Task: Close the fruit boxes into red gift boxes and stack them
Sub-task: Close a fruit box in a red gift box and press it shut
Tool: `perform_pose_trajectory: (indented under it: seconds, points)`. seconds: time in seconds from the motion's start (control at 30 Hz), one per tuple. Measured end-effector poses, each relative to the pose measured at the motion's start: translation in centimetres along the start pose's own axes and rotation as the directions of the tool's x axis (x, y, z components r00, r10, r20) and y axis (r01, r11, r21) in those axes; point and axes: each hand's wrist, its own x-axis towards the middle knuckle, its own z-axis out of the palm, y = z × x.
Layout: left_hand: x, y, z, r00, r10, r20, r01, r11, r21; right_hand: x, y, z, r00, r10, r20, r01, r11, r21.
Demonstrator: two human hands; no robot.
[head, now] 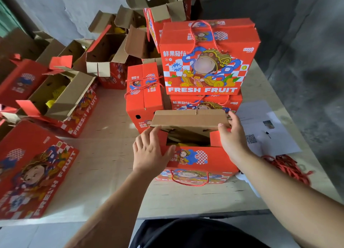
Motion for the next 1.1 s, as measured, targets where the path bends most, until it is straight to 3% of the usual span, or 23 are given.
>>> perform_pose_trajectory:
  seconds: [0.17, 0.3, 0.43, 0.53, 0.63, 0.7, 0.77, 0.83, 0.9, 0.97, 1.1]
  points:
    - [-0.8, -0.4, 0.3, 0.983, 0.002, -0.183, -0.033, 0.986, -0.165, -0.8, 0.2, -0.7, 0.996, 0.031, -0.085, 0.000, 0.937, 0.349]
    - [-0.7, -0.3, -0.1, 0.991, 0.033, -0.131, -0.061, 0.975, -0.213, -1.1, 0.0, -0.8, 0.998, 0.003, -0.066, 0.019, 0.941, 0.338]
    - [-1.4, 0.0, -0.7, 1.000, -0.028, 0.004, 0.028, 0.951, -0.308, -2.1, -0.2, -0.8, 0.995, -0.062, -0.074, 0.084, 0.940, 0.332]
    - [-2.6, 0.3, -1.1, 0.997, -0.063, -0.037, 0.043, 0.919, -0.391, -3.0, -0.1, -1.0, 0.994, -0.075, -0.074, 0.099, 0.907, 0.410]
    - [-2.7, 0.4, -1.3, 0.992, -0.089, -0.086, 0.034, 0.862, -0.506, -2.8, -0.2, -1.3, 0.998, 0.029, -0.057, 0.000, 0.892, 0.453]
    - [-2.2, 0.2, -0.9, 0.986, -0.088, -0.141, -0.007, 0.825, -0.564, -2.6, -0.3, -1.2, 0.999, -0.019, -0.026, 0.027, 0.934, 0.357]
    - [-1.6, -0.1, -0.6, 0.978, -0.159, -0.133, 0.040, 0.774, -0.632, -2.4, -0.4, -1.5, 0.990, -0.138, 0.029, 0.129, 0.970, 0.205]
    - [-1.4, -0.3, -0.3, 0.961, -0.239, -0.141, 0.077, 0.715, -0.695, -1.7, 0.6, -2.3, 0.948, -0.269, 0.168, 0.265, 0.963, 0.044]
    - [-1.3, -0.2, -0.1, 0.951, -0.179, -0.253, 0.007, 0.829, -0.559, -1.3, 1.9, -3.4, 0.868, -0.319, 0.380, 0.383, 0.918, -0.105]
    - [-0.9, -0.3, 0.3, 0.960, -0.059, -0.273, -0.042, 0.937, -0.348, -1.4, 2.2, -3.9, 0.809, -0.263, 0.526, 0.431, 0.873, -0.227]
    - [0.6, -0.8, -0.3, 0.999, -0.016, 0.045, 0.021, 0.993, -0.115, -1.1, 1.7, -3.8, 0.742, -0.091, 0.664, 0.497, 0.740, -0.453]
